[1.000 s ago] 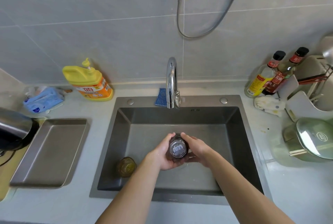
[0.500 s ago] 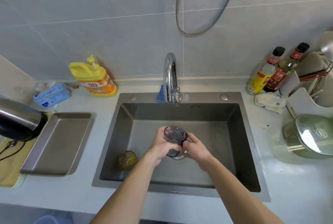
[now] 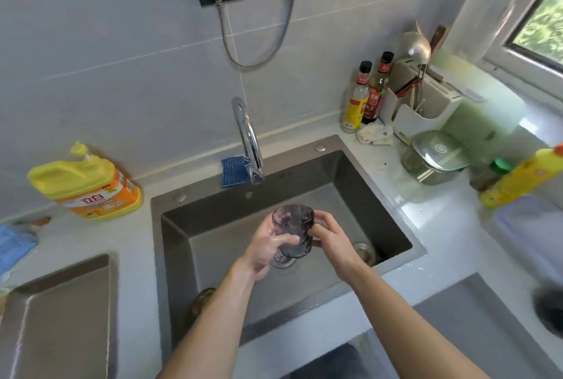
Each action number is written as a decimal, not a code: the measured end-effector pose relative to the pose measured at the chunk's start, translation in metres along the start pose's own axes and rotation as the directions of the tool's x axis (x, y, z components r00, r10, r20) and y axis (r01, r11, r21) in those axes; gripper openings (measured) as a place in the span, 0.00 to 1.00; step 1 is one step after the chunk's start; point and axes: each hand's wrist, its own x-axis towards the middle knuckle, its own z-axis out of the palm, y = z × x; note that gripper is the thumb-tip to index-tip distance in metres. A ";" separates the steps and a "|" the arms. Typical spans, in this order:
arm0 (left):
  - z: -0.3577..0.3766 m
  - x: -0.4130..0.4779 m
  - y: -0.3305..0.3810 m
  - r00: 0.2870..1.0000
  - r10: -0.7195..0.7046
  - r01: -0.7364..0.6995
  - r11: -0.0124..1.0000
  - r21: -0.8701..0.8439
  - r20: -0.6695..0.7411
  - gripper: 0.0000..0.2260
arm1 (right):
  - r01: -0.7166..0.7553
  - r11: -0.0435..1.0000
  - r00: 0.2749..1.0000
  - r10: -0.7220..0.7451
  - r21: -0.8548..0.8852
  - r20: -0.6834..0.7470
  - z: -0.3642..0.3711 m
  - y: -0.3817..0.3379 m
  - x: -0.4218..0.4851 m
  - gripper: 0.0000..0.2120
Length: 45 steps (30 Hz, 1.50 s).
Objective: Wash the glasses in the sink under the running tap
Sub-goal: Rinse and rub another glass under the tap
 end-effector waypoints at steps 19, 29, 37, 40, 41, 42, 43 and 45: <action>0.184 -0.031 0.010 0.880 -0.008 -0.061 0.990 0.130 0.474 0.39 | 0.213 0.954 0.879 -0.093 0.211 -0.468 -0.128 0.037 -0.158 0.26; 0.397 -0.112 -0.056 0.719 -0.088 -0.153 0.948 0.280 0.689 0.39 | 0.344 0.905 0.700 -0.069 0.250 -0.711 -0.274 0.109 -0.322 0.26; 0.537 -0.180 -0.113 0.544 -0.177 -0.206 0.919 0.335 0.820 0.36 | 0.410 0.888 0.572 -0.072 0.210 -0.817 -0.359 0.172 -0.442 0.26; 0.576 -0.204 -0.132 0.495 -0.219 -0.210 0.909 0.361 0.841 0.35 | 0.419 0.882 0.519 -0.038 0.216 -0.854 -0.379 0.194 -0.472 0.27; 0.588 -0.210 -0.138 0.486 -0.238 -0.208 0.903 0.376 0.841 0.33 | 0.428 0.873 0.499 -0.013 0.233 -0.867 -0.385 0.202 -0.481 0.28; 0.601 -0.216 -0.144 0.477 -0.254 -0.208 0.898 0.389 0.841 0.32 | 0.438 0.861 0.478 0.018 0.257 -0.878 -0.390 0.209 -0.490 0.28; 0.612 -0.222 -0.150 0.468 -0.270 -0.205 0.893 0.400 0.842 0.31 | 0.456 0.845 0.456 0.048 0.280 -0.889 -0.395 0.216 -0.498 0.29; 0.636 -0.234 -0.160 0.440 -0.306 -0.201 0.883 0.424 0.844 0.32 | 0.479 0.820 0.412 0.105 0.313 -0.905 -0.404 0.228 -0.513 0.28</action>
